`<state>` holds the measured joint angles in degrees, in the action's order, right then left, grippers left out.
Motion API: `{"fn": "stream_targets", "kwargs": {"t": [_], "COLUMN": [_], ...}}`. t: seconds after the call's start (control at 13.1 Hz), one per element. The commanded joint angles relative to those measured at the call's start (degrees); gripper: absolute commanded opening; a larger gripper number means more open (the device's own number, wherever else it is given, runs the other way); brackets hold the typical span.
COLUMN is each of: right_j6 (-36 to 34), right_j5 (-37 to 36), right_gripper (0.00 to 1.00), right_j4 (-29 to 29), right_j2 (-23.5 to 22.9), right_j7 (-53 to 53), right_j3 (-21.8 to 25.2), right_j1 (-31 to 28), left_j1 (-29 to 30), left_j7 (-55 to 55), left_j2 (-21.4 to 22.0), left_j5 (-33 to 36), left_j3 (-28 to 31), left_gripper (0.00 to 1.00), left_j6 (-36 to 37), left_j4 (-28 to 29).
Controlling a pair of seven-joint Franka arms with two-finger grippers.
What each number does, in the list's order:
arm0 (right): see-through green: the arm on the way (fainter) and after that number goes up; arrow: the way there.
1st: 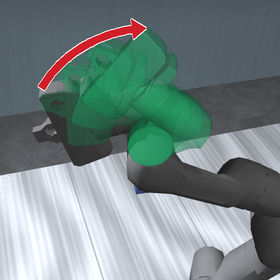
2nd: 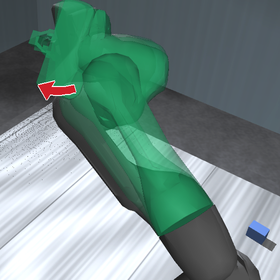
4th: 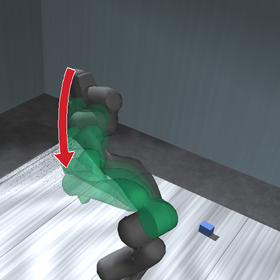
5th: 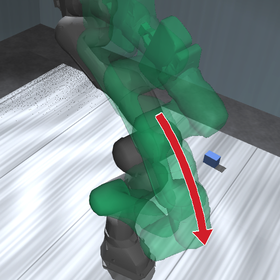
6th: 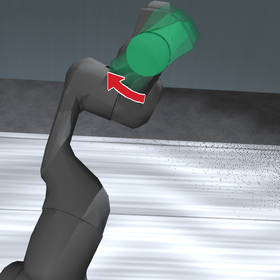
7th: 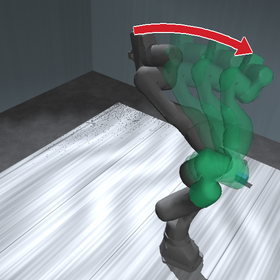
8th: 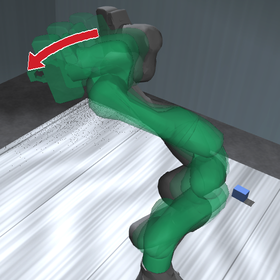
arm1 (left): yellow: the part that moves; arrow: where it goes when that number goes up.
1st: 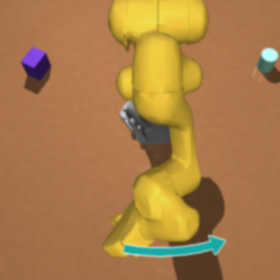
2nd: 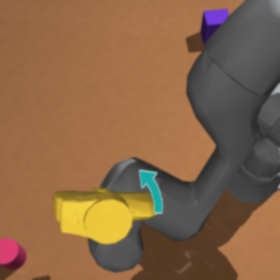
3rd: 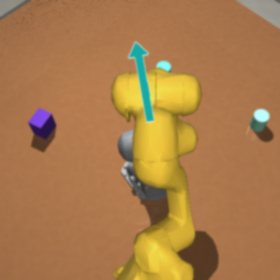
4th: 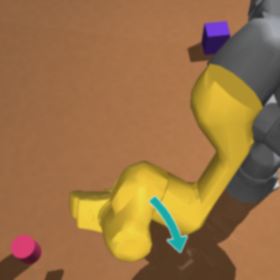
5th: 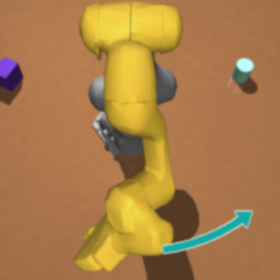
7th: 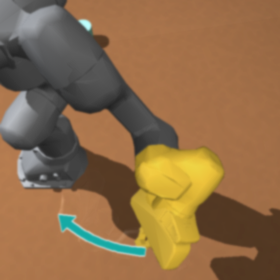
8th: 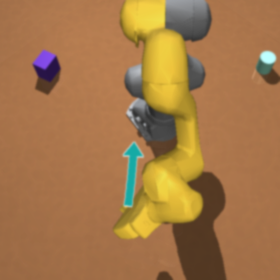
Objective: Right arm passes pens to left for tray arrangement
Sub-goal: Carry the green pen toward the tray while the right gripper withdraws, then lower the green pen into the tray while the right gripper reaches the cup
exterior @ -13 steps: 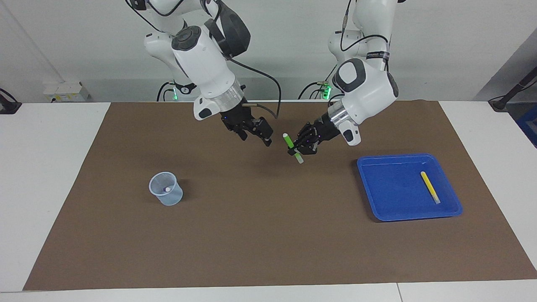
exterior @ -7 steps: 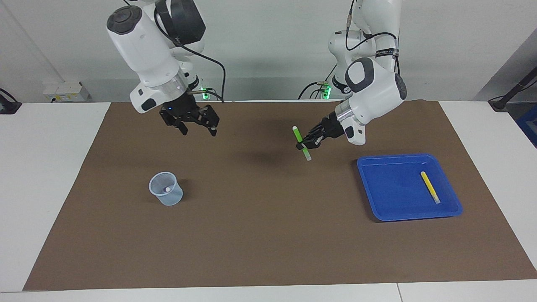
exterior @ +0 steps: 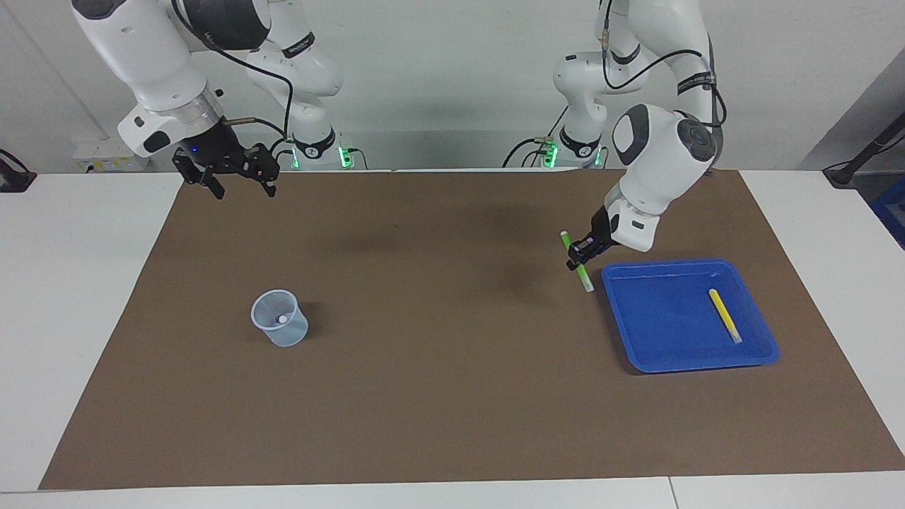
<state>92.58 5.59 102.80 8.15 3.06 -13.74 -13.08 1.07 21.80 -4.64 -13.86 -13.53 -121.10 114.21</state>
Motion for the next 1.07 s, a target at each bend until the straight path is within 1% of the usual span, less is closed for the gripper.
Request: {"fn": "stream_targets", "kwargs": {"t": [0.0, 0.08, 0.23, 0.3, 0.46, 0.53, 0.69, 0.84, 0.91, 0.99], "right_j6": [4.44, 4.89, 4.89, 4.98, 5.68, 5.77, 5.51, 5.77, 7.08, 11.09], "right_j5": [-0.93, -0.84, -0.93, -0.93, -0.84, -0.93, -0.84, -0.84, -0.84, -0.84], "right_gripper": [1.0, 1.0, 1.0, 1.0, 1.0, 1.0, 1.0, 1.0, 1.0, 1.0], "right_j4": [4.95, 4.95, 5.04, 5.13, 5.83, 5.66, 5.74, 7.49, 8.89, 9.86], "right_j2": [3.71, 3.54, 3.53, 3.53, 3.45, 3.36, 3.45, 3.45, 3.62, 3.27], "right_j7": [-0.69, -0.78, -0.78, -0.78, -0.78, -0.87, -0.78, -1.3, -2.87, -4.45], "right_j3": [-0.67, -0.67, -0.67, -0.67, -0.67, -0.67, -0.67, -0.67, -0.67, -0.67], "right_j1": [-0.11, -0.19, -0.46, -0.37, -0.2, -0.37, -0.54, -0.54, -0.46, -0.72], "left_j1": [4.18, 4.98, 6.56, 7.36, 11.99, 13.33, 15.18, 15.8, 16.76, 17.03], "left_j7": [-13.32, -15.98, -17.58, -19.06, -25.11, -28.28, -29.63, -29.62, -29.63, -29.45], "left_j2": [0.86, 0.42, 0.24, -0.02, -3.61, -5.28, -6.09, -7.04, -8.36, -8.98], "left_j5": [6.01, 8.65, 11.82, 12.36, 12.89, 12.89, 12.89, 12.89, 12.89, 12.89], "left_j3": [-0.44, -0.36, -0.44, -0.36, -0.35, -0.35, -0.35, -0.18, -0.27, -0.27], "left_gripper": [0.0, 0.0, 0.0, 0.0, 0.0, 0.0, 0.0, 0.0, 0.0, 0.0], "left_j6": [-3.86, -4.58, -6.16, -7.21, -11.86, -13.88, -14.78, -19.33, -20.13, -20.75], "left_j4": [1.45, 1.36, 1.45, 1.45, 1.71, 1.71, 2.93, 4.61, 4.53, 4.53]}}
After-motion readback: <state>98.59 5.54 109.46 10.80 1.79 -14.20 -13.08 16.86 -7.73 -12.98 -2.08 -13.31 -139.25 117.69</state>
